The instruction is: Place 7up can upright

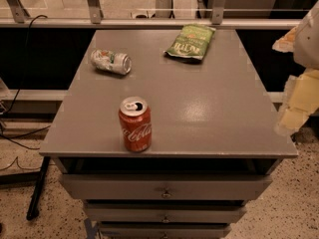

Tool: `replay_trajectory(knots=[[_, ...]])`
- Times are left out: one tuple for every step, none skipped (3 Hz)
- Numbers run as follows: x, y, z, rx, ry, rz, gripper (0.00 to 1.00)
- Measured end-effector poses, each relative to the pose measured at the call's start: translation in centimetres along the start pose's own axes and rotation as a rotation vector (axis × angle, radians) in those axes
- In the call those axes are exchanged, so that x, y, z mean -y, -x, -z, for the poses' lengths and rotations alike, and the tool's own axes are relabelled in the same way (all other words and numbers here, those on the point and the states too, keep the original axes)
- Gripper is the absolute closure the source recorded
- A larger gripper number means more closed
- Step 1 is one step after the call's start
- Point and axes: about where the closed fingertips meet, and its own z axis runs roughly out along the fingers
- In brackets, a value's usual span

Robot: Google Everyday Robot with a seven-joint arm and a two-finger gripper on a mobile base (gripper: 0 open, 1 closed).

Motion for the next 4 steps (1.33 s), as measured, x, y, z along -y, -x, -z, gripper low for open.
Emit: replay_trajectory(knots=[[0.0, 0.0, 0.0, 0.001, 0.0, 0.0, 0.0], [1.9, 3.1, -0.7, 0.051, -0.01, 0.015, 0.0], [5.3, 7.7, -2.0, 0.119, -0.003, 0.027, 0.0], [8.5, 12.9, -2.4, 0.211, 0.007, -0.024, 0.0]])
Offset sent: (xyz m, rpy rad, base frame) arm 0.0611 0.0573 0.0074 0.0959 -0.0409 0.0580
